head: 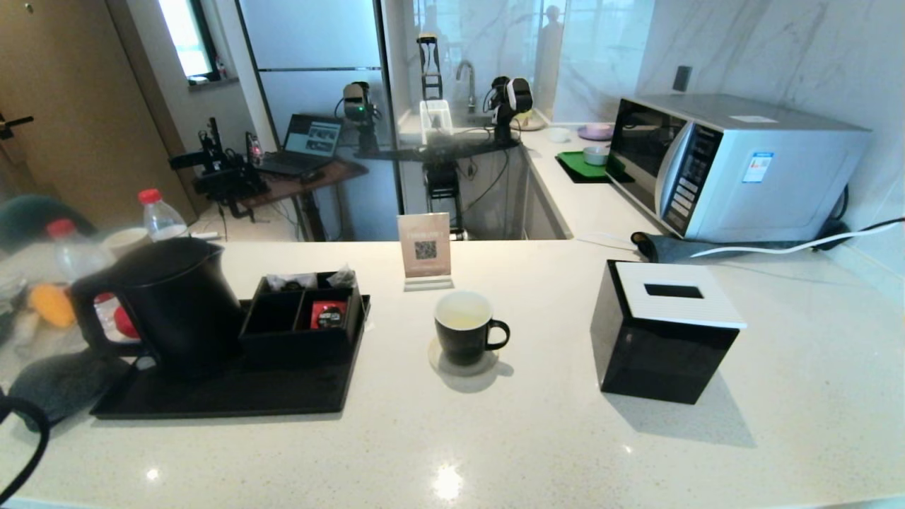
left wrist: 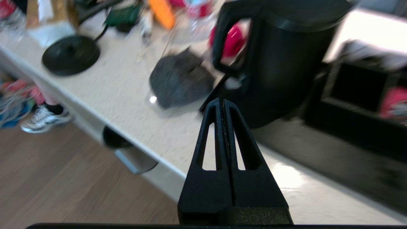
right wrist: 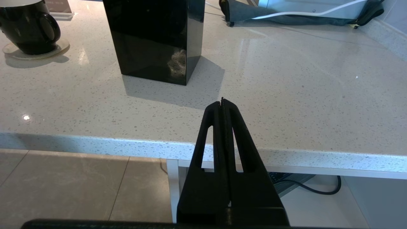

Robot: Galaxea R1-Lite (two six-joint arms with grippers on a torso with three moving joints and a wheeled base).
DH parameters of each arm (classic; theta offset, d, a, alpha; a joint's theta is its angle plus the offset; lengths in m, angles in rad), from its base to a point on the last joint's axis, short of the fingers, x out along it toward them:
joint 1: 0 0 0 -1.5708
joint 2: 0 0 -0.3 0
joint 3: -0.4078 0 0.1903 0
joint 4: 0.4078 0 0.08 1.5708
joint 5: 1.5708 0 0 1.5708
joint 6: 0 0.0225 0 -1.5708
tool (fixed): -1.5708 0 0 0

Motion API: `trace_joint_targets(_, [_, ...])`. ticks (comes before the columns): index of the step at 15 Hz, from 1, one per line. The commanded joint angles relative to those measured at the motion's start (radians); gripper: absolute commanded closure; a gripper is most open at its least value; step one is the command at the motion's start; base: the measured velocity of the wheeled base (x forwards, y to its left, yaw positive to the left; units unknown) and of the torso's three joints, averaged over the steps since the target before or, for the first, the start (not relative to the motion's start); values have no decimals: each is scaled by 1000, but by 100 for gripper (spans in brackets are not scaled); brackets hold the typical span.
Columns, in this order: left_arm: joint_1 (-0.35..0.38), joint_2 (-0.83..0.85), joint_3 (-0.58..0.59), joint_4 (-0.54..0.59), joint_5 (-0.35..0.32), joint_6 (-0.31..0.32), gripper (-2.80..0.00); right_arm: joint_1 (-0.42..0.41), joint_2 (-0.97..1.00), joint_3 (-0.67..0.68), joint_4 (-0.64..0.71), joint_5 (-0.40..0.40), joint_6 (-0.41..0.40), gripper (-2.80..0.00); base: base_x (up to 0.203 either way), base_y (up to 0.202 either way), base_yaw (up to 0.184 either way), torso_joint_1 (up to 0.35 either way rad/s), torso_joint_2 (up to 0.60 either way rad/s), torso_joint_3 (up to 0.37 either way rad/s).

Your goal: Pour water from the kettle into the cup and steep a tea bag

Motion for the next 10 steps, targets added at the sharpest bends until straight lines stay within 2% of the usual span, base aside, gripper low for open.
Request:
trace_joint_targets(1, [85,104,115,-148,2,27,0,0,1,0,0,0,-1,0,0,0,0,0,0,0])
trace_joint_targets(6, [152,296,279,-468,2,58,0,0,1,0,-1,0,5,0,0,0,0,0,0,0])
trace_joint_targets(10, [214,560,304,-805,-2,91,0,0,1,0,-3,-3,51,0,0,0,0,0,0,0])
